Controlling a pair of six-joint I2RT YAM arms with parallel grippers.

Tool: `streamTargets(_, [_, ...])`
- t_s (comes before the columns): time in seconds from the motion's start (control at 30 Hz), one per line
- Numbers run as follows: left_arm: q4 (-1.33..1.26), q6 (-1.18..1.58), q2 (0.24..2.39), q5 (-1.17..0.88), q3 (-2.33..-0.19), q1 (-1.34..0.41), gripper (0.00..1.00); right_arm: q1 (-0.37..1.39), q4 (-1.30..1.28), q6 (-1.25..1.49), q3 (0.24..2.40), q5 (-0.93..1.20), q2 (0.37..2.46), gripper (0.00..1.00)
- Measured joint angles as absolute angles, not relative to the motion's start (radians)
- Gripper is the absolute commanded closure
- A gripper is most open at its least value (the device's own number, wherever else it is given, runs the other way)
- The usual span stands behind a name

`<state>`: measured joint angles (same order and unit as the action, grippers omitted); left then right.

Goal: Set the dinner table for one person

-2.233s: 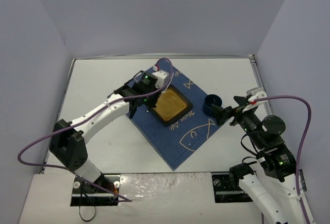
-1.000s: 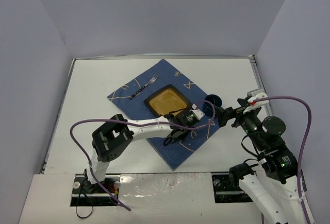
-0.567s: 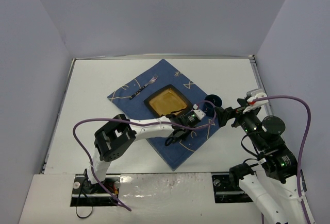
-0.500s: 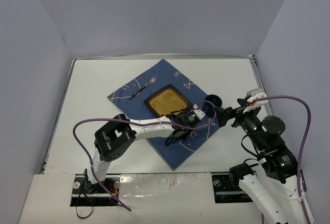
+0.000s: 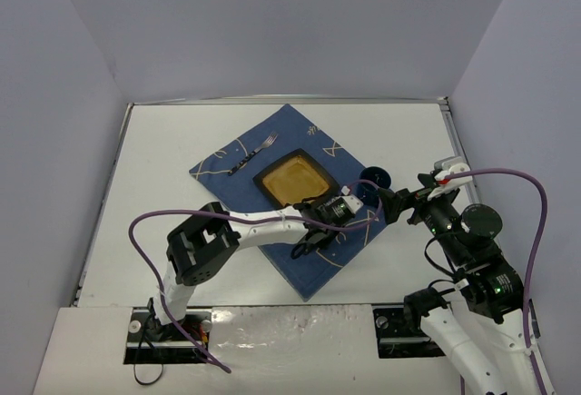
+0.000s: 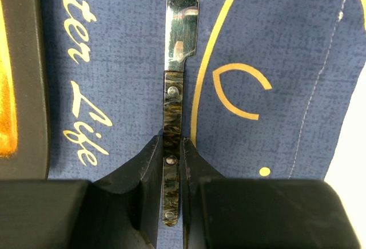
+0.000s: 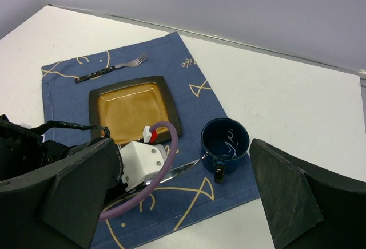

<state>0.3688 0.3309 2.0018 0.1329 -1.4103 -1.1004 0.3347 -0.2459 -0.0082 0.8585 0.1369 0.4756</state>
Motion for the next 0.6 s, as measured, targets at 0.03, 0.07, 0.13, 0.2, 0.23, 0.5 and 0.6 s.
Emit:
streamTargets(0.03, [0.370, 0.331, 2.002, 0.133, -1.411, -1.102, 0.97, 0.335, -0.246, -0.008, 0.859, 0.137, 0.476, 0.00])
streamTargets(0.07, [0.371, 0.332, 2.002, 0.133, -1.412, -1.103, 0.97, 0.335, -0.246, -0.008, 0.859, 0.136, 0.476, 0.00])
streamTargets(0.13, [0.371, 0.334, 2.002, 0.133, -1.412, -1.106, 0.97, 0.335, -0.246, -0.008, 0.859, 0.136, 0.476, 0.00])
streamTargets(0.2, [0.372, 0.335, 2.002, 0.133, -1.412, -1.107, 0.97, 0.335, -0.246, -0.008, 0.859, 0.136, 0.475, 0.00])
streamTargets(0.23, [0.372, 0.335, 2.002, 0.133, -1.412, -1.108, 0.95, 0.335, -0.246, -0.008, 0.859, 0.136, 0.475, 0.00])
streamTargets(0.5, [0.384, 0.351, 2.002, 0.142, -1.417, -1.113, 0.54, 0.335, -0.247, -0.008, 0.859, 0.135, 0.473, 0.00])
streamTargets(0.6, [0.388, 0.354, 2.002, 0.153, -1.420, -1.115, 0.46, 0.335, -0.247, -0.008, 0.859, 0.135, 0.470, 0.00])
